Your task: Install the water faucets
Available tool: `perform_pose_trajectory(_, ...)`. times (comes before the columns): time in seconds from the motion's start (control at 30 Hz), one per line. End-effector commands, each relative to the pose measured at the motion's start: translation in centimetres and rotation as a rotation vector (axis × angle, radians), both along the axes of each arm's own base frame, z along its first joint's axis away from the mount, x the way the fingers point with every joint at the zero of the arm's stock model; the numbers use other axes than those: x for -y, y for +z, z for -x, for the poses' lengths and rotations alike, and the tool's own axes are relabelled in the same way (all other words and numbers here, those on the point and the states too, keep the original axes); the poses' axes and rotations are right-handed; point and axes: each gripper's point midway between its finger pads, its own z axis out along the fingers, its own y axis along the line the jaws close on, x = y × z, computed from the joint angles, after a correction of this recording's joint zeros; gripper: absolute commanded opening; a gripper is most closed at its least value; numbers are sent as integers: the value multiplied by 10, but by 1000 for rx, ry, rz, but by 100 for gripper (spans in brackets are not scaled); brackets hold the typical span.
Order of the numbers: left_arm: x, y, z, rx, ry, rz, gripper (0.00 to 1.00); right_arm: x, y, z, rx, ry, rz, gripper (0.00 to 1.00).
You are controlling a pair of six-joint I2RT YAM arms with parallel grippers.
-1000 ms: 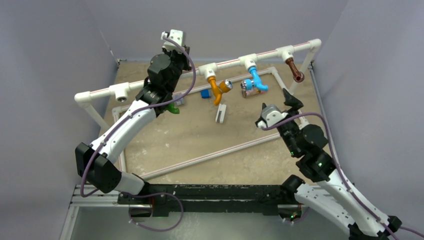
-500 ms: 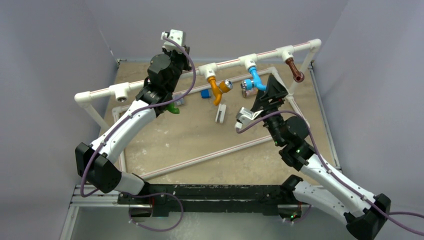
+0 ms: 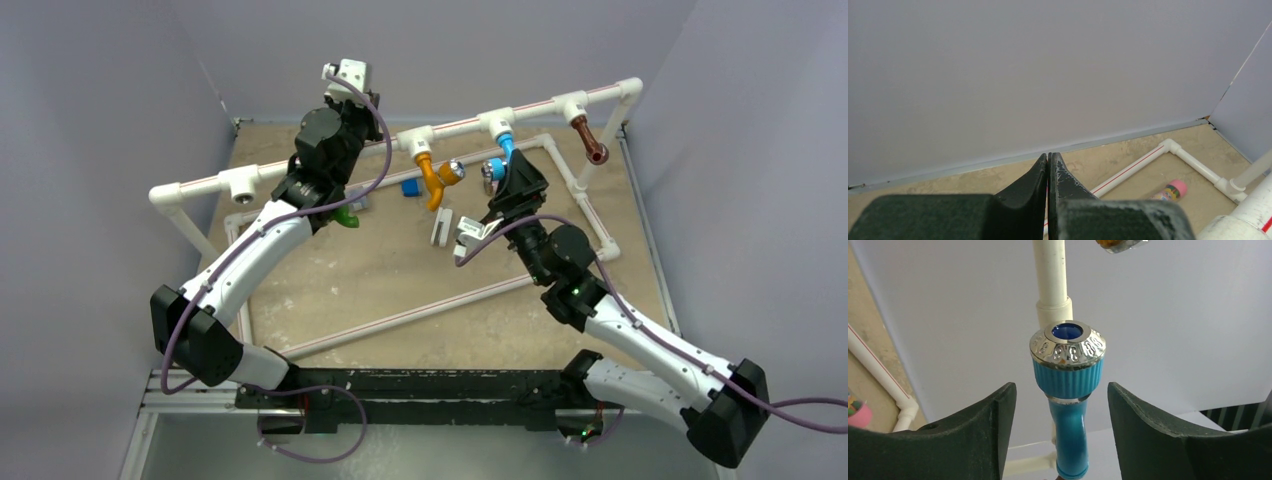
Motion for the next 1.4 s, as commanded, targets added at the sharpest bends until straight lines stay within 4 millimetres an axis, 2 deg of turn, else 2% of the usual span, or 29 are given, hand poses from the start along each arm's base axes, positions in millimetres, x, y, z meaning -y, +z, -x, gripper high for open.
perform_pose_trajectory(0.0, 11, -186, 27, -473, -102, -342, 0, 4, 30, 3, 65, -11, -74, 65)
perform_pose_trajectory(0.07, 11, -187, 28, -473, -105, -343, 0, 5, 30, 2, 53, -11, -100, 62)
perform_pose_trajectory(0.3, 11, -186, 28, -472, -105, -341, 0, 0, 20, 0, -9, 37, -236, 35)
perform_pose_trajectory(0.4, 11, -187, 28, -473, -105, -342, 0, -1, 19, 0, -35, 63, -316, 21)
perform_pose_trajectory(0.5, 11, -187, 28, -473, -106, -342, 0, -2, 24, 1, -71, 98, -449, 1)
perform_pose_trajectory(0.6, 11, -186, 28, -472, -106, -341, 0, -8, 27, 2, -155, 173, -645, 0)
perform_pose_trajectory(0.8, 12, -187, 28, -473, -107, -341, 0, -27, 34, 15, -393, 410, -1160, 0)
perform_pose_trajectory(1.07, 11, -186, 28, -473, -107, -340, 0, -38, 42, 25, -709, 629, -1840, 0)
perform_pose_trajectory(1.23, 12, -185, 29, -471, -108, -339, 0, -45, 34, 22, -866, 694, -2150, 0)
perform_pose_trajectory(1.37, 10, -183, 29, -467, -104, -337, 0, -43, 28, 23, -970, 768, -2418, 0)
